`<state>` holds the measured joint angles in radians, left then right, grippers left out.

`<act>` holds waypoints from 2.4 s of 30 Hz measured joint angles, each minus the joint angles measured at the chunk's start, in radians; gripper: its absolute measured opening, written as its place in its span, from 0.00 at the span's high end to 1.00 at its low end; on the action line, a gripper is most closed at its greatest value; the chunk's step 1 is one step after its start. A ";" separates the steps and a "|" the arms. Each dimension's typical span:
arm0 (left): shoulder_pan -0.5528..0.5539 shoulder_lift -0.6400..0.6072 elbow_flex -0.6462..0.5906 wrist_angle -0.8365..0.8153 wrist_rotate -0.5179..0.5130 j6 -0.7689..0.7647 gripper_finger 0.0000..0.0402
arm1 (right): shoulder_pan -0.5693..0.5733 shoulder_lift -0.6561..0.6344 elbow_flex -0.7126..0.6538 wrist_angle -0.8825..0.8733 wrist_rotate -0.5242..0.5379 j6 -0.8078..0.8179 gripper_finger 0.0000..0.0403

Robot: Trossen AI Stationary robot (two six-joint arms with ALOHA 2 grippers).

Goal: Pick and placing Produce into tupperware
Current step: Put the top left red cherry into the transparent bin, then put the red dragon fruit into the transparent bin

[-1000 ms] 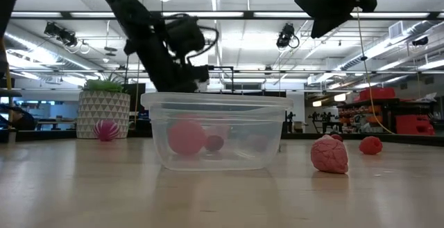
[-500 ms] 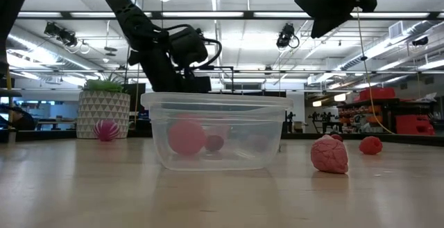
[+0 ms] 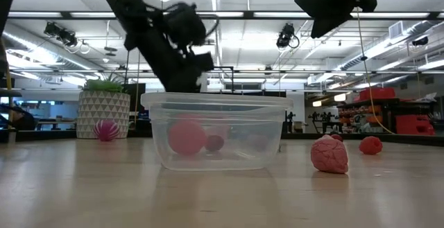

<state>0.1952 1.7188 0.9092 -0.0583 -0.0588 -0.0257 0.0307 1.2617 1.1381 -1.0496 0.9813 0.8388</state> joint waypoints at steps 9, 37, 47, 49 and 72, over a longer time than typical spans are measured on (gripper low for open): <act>-0.202 -0.083 0.002 -0.012 0.081 -0.061 0.90 | 0.000 0.000 0.000 0.000 -0.003 0.005 0.82; -0.291 -0.072 0.001 0.029 -0.193 0.154 0.68 | 0.000 0.000 0.000 0.000 -0.025 0.034 0.82; -0.038 -0.076 0.002 0.028 -0.248 0.405 0.58 | 0.000 0.000 0.000 0.000 -0.025 0.034 0.82; 0.007 -0.076 0.002 0.037 -0.248 0.484 0.54 | 0.000 0.000 0.000 0.000 -0.025 0.034 0.82; 0.179 -0.066 0.004 0.198 0.142 0.693 0.33 | -0.004 0.000 0.000 0.005 -0.001 0.036 0.82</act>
<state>0.3740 1.6530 0.9136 0.1395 0.0830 0.6677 0.0271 1.2617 1.1378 -1.0448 0.9806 0.8743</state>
